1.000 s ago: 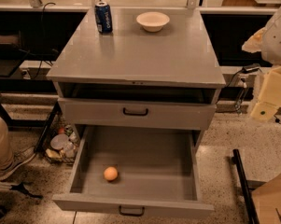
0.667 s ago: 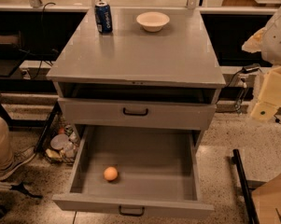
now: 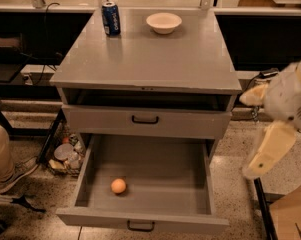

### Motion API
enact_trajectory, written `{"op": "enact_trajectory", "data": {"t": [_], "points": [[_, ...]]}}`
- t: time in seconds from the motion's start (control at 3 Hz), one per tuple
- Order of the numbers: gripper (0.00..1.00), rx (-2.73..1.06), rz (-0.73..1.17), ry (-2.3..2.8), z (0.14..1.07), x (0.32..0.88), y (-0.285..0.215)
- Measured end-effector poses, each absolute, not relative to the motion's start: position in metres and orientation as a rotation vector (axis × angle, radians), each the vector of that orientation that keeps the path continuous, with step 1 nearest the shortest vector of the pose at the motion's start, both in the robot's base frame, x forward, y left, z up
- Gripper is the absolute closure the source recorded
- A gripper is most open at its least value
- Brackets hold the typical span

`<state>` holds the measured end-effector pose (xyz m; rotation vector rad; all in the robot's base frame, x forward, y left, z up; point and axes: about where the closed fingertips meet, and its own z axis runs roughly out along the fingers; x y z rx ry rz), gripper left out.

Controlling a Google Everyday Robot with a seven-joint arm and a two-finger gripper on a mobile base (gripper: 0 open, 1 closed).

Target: Pick orange from middle drawer and place on counter

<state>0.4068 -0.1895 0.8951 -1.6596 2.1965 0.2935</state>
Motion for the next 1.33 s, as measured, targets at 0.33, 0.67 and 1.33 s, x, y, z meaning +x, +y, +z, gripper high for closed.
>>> {"op": "enact_trajectory", "data": {"t": [0.33, 0.67, 1.33], "points": [[0.0, -1.435, 0.579, 2.153, 0.827, 0.382, -0.137], [0.0, -1.443, 0.572, 2.152, 0.828, 0.383, -0.138], [0.0, -1.477, 0.592, 2.151, 0.748, 0.405, -0.111]]}}
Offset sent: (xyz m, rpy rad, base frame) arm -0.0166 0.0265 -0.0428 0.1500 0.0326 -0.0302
